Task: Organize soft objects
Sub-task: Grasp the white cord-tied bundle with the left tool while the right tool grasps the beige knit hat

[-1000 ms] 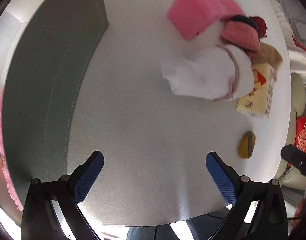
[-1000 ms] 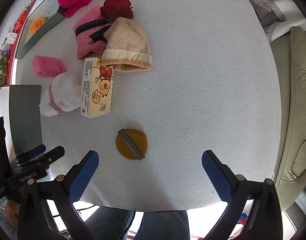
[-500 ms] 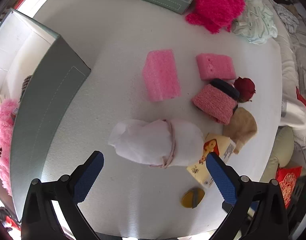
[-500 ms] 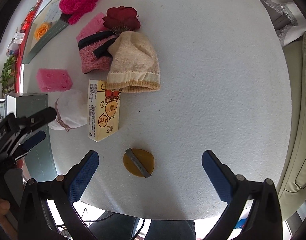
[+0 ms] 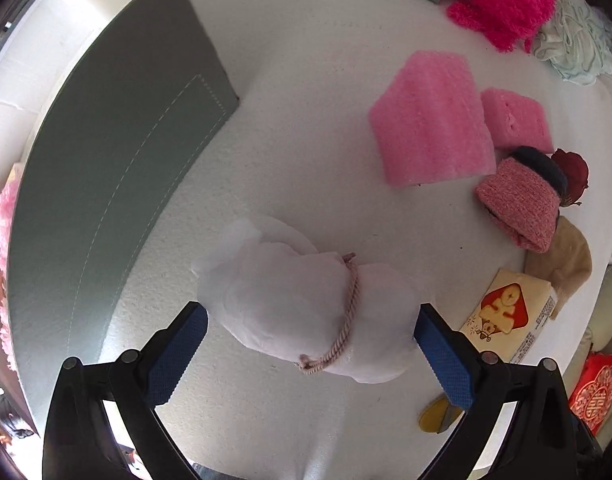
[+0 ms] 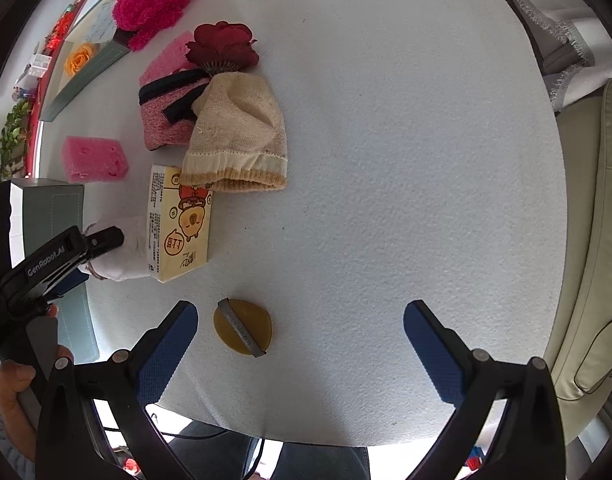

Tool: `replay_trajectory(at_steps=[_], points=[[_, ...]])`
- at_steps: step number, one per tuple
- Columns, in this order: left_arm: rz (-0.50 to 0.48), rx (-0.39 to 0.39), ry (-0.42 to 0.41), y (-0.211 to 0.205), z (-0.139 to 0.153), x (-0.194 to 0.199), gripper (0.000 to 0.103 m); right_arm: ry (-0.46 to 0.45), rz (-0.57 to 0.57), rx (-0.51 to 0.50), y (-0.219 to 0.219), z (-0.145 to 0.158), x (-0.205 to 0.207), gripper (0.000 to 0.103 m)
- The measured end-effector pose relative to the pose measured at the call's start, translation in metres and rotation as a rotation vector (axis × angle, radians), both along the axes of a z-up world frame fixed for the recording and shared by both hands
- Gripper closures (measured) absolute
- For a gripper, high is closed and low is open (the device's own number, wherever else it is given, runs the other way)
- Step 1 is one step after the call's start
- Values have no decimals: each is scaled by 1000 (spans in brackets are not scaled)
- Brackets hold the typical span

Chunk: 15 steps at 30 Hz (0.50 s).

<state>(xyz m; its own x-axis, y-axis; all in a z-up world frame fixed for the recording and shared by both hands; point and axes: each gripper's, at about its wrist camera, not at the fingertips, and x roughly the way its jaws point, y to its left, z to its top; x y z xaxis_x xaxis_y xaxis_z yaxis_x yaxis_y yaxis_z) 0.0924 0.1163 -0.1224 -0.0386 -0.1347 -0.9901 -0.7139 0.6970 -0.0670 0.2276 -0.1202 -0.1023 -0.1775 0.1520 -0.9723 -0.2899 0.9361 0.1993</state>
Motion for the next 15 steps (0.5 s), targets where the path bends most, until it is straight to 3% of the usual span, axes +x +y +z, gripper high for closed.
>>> replay_trajectory(at_steps=[6, 11, 15], points=[[67, 8, -4, -8, 11, 1, 0, -24, 42, 20, 23, 3, 26, 0], [194, -53, 9, -12, 4, -10, 0, -84, 61, 20, 40, 7, 62, 0], [211, -32, 28, -16, -4, -6, 0, -108, 58, -5, 51, -1, 84, 0]])
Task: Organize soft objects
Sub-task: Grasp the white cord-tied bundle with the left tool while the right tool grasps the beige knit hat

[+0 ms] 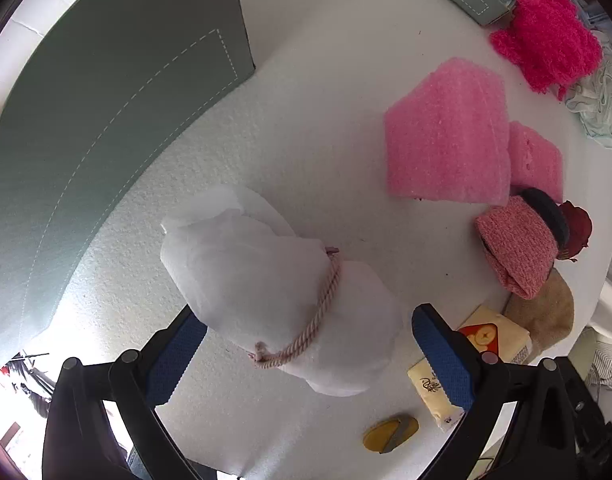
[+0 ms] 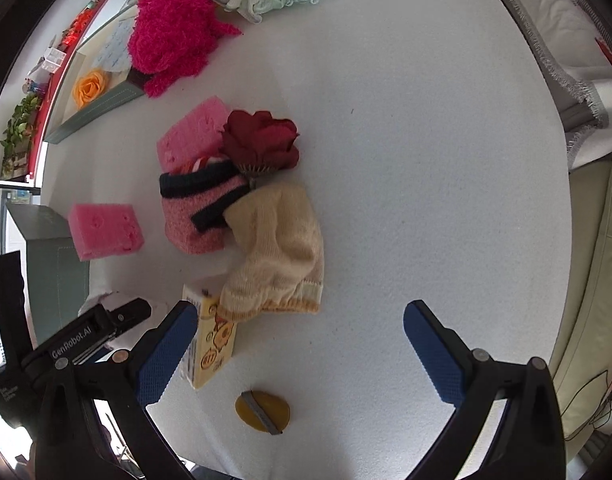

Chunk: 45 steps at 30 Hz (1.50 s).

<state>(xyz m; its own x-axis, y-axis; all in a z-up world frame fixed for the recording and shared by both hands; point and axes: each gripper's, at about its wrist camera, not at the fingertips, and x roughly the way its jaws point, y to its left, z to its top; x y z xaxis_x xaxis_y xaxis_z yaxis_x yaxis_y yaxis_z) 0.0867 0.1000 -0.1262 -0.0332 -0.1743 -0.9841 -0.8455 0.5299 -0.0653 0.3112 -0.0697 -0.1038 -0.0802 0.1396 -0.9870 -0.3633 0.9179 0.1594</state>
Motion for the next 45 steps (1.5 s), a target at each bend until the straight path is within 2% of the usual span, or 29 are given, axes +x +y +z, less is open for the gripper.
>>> replay_trajectory(at_steps=[4, 8, 11, 16, 20, 25, 30, 41, 45], points=[[-16, 34, 18, 0, -14, -8, 0, 18, -4, -15, 15, -19, 16, 0], [-1, 24, 45, 9, -33, -11, 0, 43, 48, -61, 30, -42, 24, 0], [-9, 49, 37, 8, -35, -9, 0, 48, 79, -97, 37, -56, 29, 0], [-9, 78, 17, -4, -32, -11, 0, -14, 184, -188, 60, -60, 33, 0], [-5, 91, 10, -26, -25, -5, 0, -25, 200, -180, 66, -58, 37, 0], [-3, 85, 14, -23, -20, -8, 0, -61, 196, -162, 61, -49, 35, 0], [-3, 77, 19, -20, -24, -4, 0, -47, 196, -169, 48, -48, 32, 0], [16, 29, 49, -13, -42, 1, 0, -22, 218, -183, 74, -56, 47, 0], [19, 26, 52, -10, -43, 2, 0, -18, 223, -186, 85, -58, 37, 0]])
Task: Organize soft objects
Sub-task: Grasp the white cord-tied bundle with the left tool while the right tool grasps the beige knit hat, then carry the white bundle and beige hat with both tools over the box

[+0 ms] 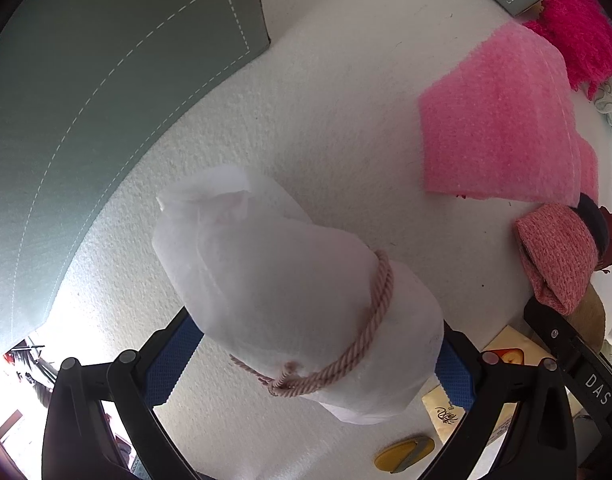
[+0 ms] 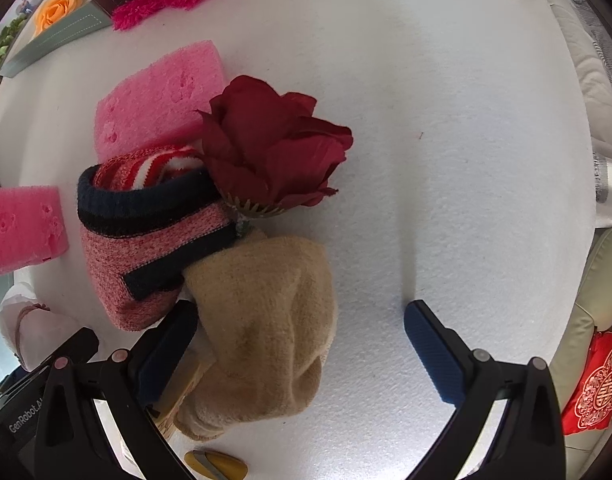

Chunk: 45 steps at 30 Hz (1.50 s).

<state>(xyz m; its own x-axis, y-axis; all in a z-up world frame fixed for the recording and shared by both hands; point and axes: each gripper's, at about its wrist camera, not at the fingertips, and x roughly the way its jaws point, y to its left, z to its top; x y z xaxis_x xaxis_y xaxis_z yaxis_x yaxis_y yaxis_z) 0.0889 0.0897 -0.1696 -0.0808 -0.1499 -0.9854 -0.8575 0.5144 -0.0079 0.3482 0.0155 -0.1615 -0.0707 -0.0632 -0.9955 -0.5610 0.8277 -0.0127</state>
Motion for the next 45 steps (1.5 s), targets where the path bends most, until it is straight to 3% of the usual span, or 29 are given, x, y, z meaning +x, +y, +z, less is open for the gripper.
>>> replay_trajectory(at_steps=[8, 11, 12, 14, 16, 19, 36, 45], points=[[6, -6, 4, 3, -3, 3, 0, -2, 3, 5, 2, -4, -4, 1], [1, -31, 11, 3, -7, 5, 6, -17, 10, 19, -2, 1, -13, 11], [-9, -31, 11, 3, -6, 7, 8, -25, 14, 26, -1, 4, -16, 20], [-45, -27, 8, 0, -2, 12, 24, -38, 23, 40, -1, 10, -20, 37], [-88, -26, 3, -4, 2, 16, 37, -37, 24, 51, -2, 14, -22, 73], [-146, -35, -8, -8, 4, 16, 48, -6, -1, 65, -9, 16, -25, 82], [-533, 39, -56, -43, 37, -35, 49, 53, -170, 101, -106, 44, -86, 82], [-644, 23, -100, -52, 44, -60, 49, 59, -267, 98, -140, 47, -136, 82]])
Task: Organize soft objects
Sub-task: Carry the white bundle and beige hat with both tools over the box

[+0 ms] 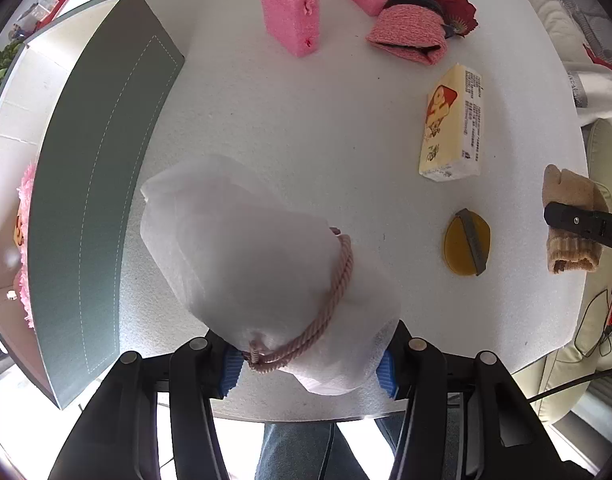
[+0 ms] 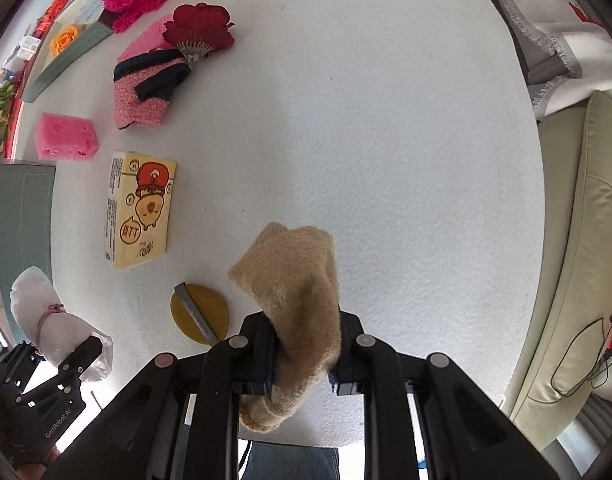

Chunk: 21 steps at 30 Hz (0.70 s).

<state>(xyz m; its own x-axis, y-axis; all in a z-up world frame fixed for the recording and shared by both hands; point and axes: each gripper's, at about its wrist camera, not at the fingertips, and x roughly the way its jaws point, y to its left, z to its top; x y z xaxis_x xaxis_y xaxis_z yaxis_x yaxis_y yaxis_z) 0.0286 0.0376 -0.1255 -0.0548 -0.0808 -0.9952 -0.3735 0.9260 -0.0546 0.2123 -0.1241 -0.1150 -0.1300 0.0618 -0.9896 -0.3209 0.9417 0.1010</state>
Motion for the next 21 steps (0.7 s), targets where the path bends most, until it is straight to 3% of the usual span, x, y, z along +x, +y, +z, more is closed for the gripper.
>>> replay_trajectory(at_steps=[12, 21], points=[[-205, -25, -89, 1, 19, -40, 49, -12, -150, -2, -10, 7, -99, 82], [-224, -12, -207, 24, 54, -50, 49, -49, -86, 6, 39, 24, -154, 82]])
